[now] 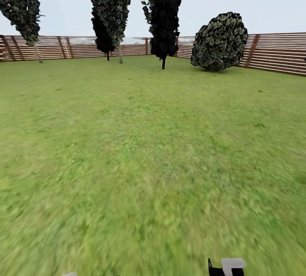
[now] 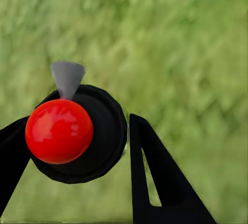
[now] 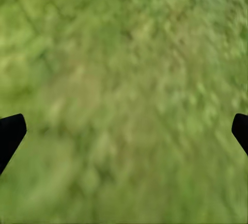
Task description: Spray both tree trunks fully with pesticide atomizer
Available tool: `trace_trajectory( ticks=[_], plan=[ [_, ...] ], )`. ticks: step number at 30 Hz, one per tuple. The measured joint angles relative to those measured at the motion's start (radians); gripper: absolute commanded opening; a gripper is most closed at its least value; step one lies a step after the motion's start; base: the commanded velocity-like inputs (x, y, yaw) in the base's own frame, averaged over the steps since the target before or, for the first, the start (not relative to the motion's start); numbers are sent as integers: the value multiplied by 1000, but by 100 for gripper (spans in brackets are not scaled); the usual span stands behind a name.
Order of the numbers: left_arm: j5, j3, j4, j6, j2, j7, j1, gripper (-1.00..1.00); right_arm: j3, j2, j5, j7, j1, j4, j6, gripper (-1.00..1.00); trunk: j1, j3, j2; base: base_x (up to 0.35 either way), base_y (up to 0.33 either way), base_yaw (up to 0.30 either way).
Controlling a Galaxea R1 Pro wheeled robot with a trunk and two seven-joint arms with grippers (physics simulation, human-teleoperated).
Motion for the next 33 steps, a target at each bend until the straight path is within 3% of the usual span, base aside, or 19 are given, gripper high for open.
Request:
trace_trajectory(
  ticks=[33],
  plan=[
    [-2, 0, -1, 7, 0, -1, 0, -100, -1, 0, 0, 0, 1, 0, -1, 100, 0, 0, 0, 0, 0, 279]
  ],
)
